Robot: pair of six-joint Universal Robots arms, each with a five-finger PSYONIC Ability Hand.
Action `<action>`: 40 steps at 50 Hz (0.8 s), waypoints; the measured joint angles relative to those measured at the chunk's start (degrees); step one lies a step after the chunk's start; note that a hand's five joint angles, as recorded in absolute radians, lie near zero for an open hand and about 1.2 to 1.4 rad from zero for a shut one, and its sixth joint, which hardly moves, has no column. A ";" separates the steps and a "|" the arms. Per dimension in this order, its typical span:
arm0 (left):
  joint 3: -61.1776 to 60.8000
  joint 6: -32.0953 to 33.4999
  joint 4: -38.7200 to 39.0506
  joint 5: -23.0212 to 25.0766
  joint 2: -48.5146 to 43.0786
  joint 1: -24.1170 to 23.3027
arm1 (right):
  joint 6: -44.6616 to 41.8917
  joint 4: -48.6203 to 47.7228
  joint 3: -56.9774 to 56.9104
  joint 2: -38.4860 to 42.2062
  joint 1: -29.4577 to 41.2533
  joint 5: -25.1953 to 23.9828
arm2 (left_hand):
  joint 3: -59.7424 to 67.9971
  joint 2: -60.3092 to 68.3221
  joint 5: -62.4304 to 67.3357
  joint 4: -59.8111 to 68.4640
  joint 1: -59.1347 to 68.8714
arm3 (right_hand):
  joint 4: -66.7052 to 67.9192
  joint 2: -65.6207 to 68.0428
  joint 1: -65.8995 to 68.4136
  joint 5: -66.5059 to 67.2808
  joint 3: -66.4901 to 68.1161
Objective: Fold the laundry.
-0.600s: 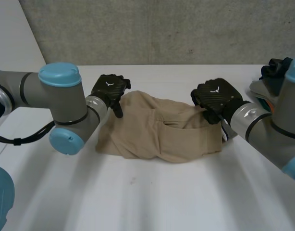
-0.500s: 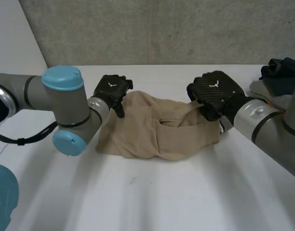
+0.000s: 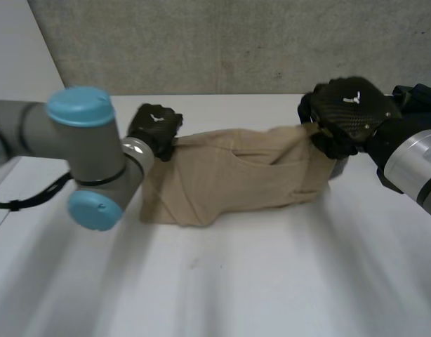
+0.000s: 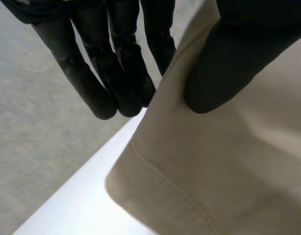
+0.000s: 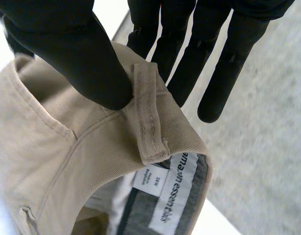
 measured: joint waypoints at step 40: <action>9.29 -12.95 8.47 2.89 28.22 10.35 | 13.32 1.10 -28.40 -0.17 5.19 14.24 | 0.15 0.16 0.00 0.25 0.00 | 0.01 0.00 0.00 -0.02 0.21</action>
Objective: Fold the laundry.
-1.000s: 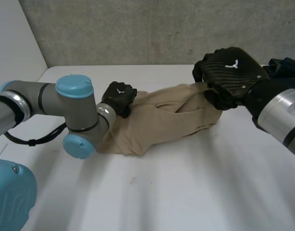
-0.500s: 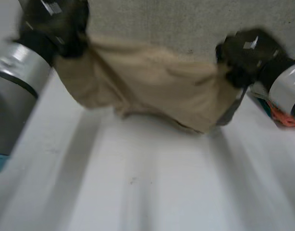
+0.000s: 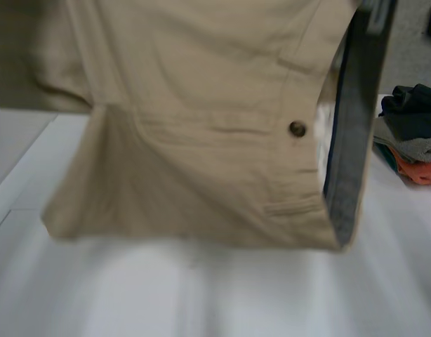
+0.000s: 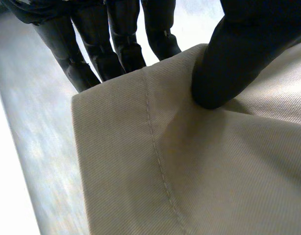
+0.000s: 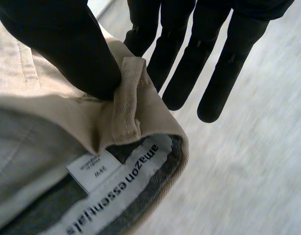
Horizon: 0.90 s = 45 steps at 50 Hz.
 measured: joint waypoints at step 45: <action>-51.98 7.01 -2.34 -7.88 -0.95 -6.11 | -27.49 13.12 23.76 18.33 2.46 -5.45 | -37.68 -38.11 -35.66 -38.03 -35.18 | -50.02 -49.05 -46.16 -48.03 -49.45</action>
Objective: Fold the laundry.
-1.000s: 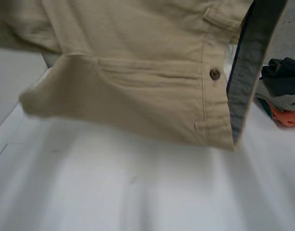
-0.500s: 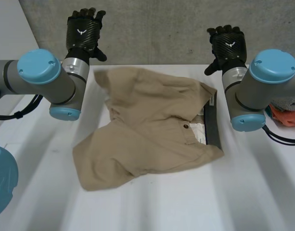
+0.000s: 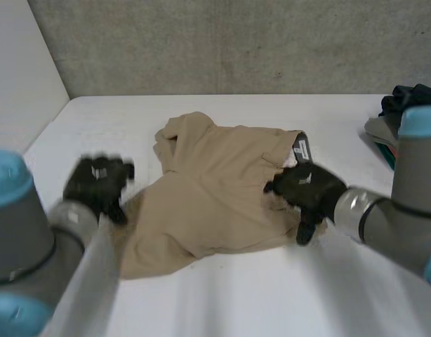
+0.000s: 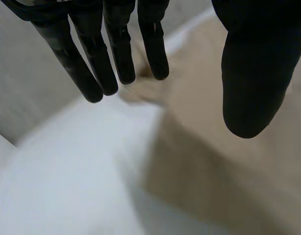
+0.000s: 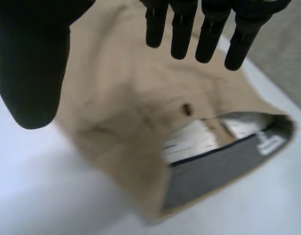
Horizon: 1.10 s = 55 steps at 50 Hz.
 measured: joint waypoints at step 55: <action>7.85 1.34 5.53 0.81 16.02 -5.63 | 4.70 -1.12 -1.82 -20.37 -2.00 8.40 | 37.57 37.99 36.36 37.92 32.68 | 49.81 48.89 45.50 49.34 49.21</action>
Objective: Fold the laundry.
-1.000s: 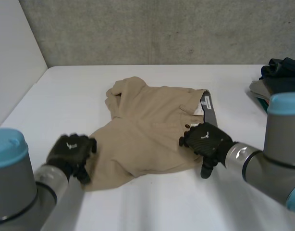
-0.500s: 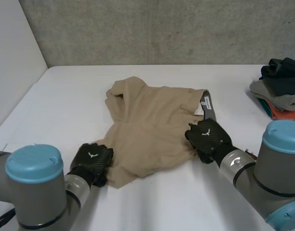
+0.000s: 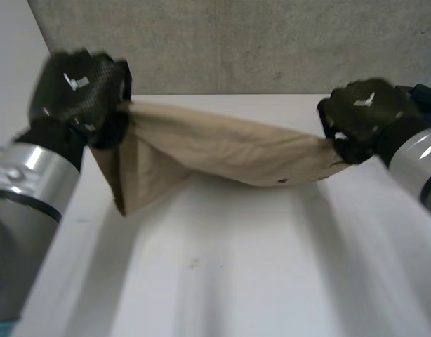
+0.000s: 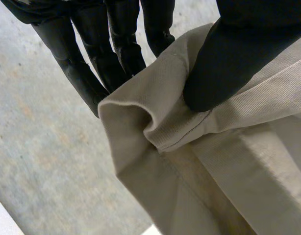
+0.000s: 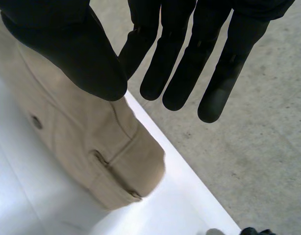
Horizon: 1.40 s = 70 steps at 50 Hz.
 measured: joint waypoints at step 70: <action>-9.66 -11.58 27.20 20.88 -28.37 11.25 | 4.36 -15.92 7.44 26.24 0.62 -3.01 | 0.22 0.22 0.00 0.13 0.00 | -35.18 -33.49 -28.22 -36.44 -34.68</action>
